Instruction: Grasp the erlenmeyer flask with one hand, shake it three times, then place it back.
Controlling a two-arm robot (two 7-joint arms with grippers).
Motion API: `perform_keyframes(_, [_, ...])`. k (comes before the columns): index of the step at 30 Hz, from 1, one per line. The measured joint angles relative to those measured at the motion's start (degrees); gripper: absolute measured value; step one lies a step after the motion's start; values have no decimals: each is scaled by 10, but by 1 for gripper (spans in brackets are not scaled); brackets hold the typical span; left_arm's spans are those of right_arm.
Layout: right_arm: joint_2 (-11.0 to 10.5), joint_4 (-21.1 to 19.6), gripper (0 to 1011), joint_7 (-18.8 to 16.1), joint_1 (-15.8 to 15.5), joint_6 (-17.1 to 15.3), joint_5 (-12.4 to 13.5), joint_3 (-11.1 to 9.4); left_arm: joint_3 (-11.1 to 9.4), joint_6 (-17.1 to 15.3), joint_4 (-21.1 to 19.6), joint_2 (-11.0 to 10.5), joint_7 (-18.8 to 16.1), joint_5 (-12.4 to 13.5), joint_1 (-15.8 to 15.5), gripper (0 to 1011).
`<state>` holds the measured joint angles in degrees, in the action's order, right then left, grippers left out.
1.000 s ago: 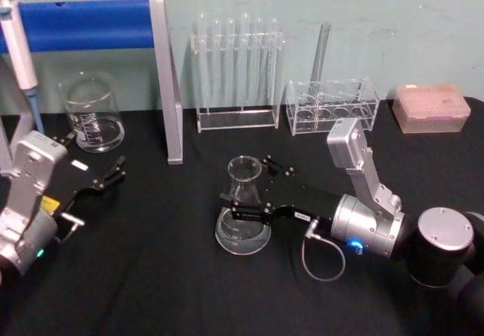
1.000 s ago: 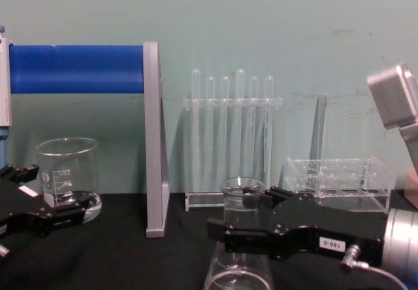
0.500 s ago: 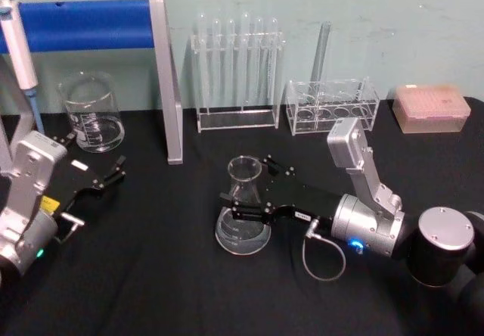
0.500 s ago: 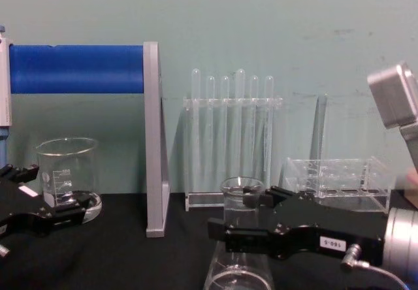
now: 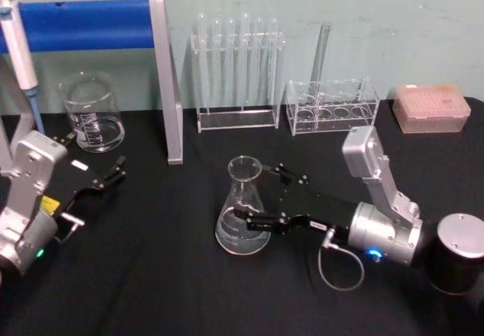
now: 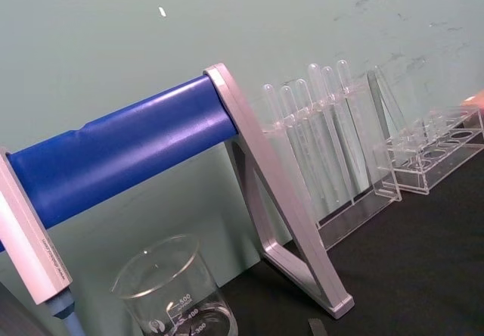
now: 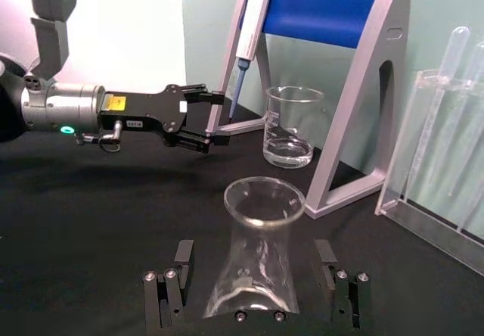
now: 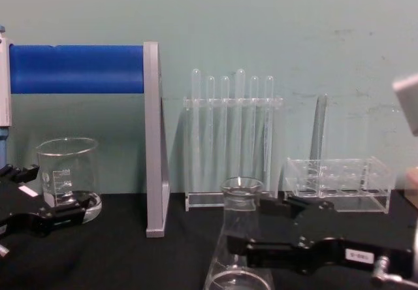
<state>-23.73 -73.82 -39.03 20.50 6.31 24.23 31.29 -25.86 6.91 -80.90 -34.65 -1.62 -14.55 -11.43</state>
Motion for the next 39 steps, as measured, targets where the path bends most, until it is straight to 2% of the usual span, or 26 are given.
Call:
perform_keyframes(2, [-12,-12,1000,-2,-10,1,4,-5,0,0,0,0,0,0,0,1001])
perform_keyframes(10, [-39,-42,1000,9,-40,1,13,-23,0,0,0,0,0,0,0,1001])
perform_keyframes(13, [-48,-59,1000,28,-58,3,17,-38,0,0,0,0,0,0,0,1001])
perform_keyframes(17, [-47,-74,1000,62,-79,12,18,-59,0,0,0,0,0,0,0,1001])
perform_keyframes(18, [-42,-79,1000,81,-86,15,18,-69,0,0,0,0,0,0,0,1001])
perform_keyframes(19, [-42,-79,1000,81,-86,15,18,-69,0,0,0,0,0,0,0,1001])
perform_keyframes(21, [-31,-86,1000,113,-96,19,14,-83,0,0,0,0,0,0,0,1001])
perform_keyframes(25, [-2,-90,1000,178,-105,14,-2,-103,0,0,0,0,0,0,0,1001])
perform_keyframes(26, [-2,-90,1000,178,-105,14,-2,-103,0,0,0,0,0,0,0,1001])
perform_keyframes(27, [8,-89,1000,201,-105,8,-8,-109,0,0,0,0,0,0,0,1001])
perform_keyframes(31, [36,-74,1000,253,-95,-17,-28,-117,0,0,0,0,0,0,0,1001])
perform_keyframes(39, [71,-22,1000,294,-64,-57,-56,-117,0,0,0,0,0,0,0,1001])
